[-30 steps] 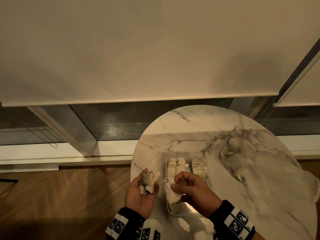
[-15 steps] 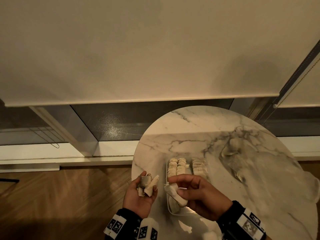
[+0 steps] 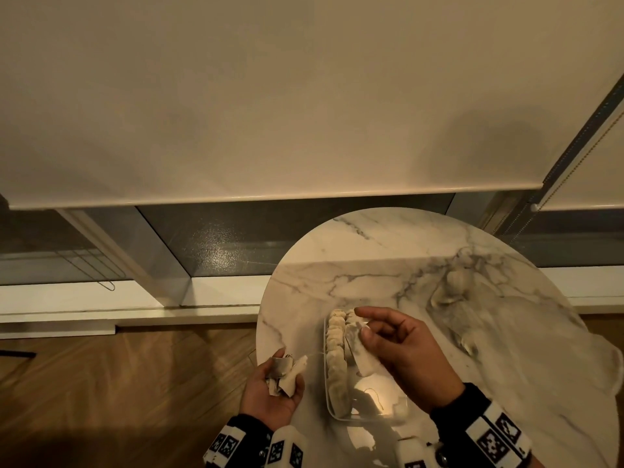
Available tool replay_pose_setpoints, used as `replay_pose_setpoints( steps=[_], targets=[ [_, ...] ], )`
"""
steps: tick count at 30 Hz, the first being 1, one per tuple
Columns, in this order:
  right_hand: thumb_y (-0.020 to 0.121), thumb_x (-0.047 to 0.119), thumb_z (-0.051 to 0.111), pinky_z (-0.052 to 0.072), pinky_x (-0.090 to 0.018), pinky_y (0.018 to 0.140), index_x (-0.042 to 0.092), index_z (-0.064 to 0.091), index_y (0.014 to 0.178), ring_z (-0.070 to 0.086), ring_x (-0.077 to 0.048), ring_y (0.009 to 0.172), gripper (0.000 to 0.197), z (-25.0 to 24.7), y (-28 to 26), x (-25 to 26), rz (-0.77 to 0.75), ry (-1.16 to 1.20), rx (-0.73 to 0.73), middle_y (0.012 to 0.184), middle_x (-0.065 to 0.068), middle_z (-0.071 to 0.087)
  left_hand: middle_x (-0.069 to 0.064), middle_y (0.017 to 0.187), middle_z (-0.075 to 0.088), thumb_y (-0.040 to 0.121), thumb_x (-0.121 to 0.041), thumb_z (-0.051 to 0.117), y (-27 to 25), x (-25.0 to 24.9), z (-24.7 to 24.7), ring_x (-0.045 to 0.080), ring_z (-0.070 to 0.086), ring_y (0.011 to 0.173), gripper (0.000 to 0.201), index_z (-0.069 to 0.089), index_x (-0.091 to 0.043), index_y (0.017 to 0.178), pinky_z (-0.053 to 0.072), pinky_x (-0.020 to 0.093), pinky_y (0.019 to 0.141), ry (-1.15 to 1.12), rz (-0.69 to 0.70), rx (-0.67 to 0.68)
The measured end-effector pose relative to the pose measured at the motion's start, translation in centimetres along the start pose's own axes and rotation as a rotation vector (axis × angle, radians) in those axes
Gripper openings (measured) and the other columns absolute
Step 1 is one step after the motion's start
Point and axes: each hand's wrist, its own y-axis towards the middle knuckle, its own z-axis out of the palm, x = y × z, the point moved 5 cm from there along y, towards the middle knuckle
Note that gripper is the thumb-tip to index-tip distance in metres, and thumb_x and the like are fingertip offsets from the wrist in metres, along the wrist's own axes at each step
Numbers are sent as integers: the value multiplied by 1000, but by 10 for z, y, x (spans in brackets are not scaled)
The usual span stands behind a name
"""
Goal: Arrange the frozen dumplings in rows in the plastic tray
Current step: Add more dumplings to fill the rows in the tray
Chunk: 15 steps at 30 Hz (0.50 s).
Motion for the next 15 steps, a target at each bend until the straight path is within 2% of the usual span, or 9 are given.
replay_pose_setpoints(
  steps=[3, 5, 8, 10, 13, 15],
  targets=[
    [78, 7, 78, 52, -25, 61, 5, 76, 97, 63, -16, 65, 20, -13, 4, -1, -16, -221, -66, 78, -21, 71, 13, 101, 61, 94, -19, 53, 3, -1, -4, 31, 57, 87, 17, 67, -10, 97, 56, 36, 52, -4, -1, -12],
    [81, 5, 77, 52, -26, 58, 9, 77, 86, 62, -15, 64, 7, -22, 8, -8, 4, -370, -88, 75, -16, 73, 12, 101, 61, 95, -20, 53, 3, -1, -4, 31, 57, 87, 17, 67, -10, 97, 56, 36, 52, -7, -1, -12],
    [84, 13, 77, 54, -34, 63, 18, 76, 81, 64, -15, 63, 6, -36, 12, -24, 84, -542, -100, 71, -8, 74, 12, 100, 62, 95, -20, 52, 0, -1, 0, 31, 57, 87, 18, 66, -10, 96, 56, 36, 52, -9, 4, -9],
    [84, 19, 78, 56, -31, 67, 21, 77, 80, 68, -10, 68, 4, -45, 14, -31, 109, -629, -123, 74, -1, 75, 12, 99, 62, 96, -21, 52, -1, -1, 1, 30, 57, 86, 18, 66, -10, 96, 55, 36, 52, -2, 10, -10],
    [79, 30, 82, 54, -23, 73, 29, 80, 78, 69, -3, 79, 2, -59, 19, -37, 76, -718, -217, 80, 12, 76, 12, 98, 63, 96, -21, 51, -1, 0, 0, 30, 58, 85, 19, 67, -11, 95, 55, 35, 52, 6, 10, -12],
    [77, 34, 82, 53, -23, 64, 33, 80, 75, 68, -5, 70, 3, -63, 22, -42, 122, -747, -212, 75, 11, 75, 12, 98, 63, 96, -21, 51, 0, 1, -1, 31, 58, 85, 19, 67, -11, 95, 55, 35, 52, 8, 9, -16]
  ],
)
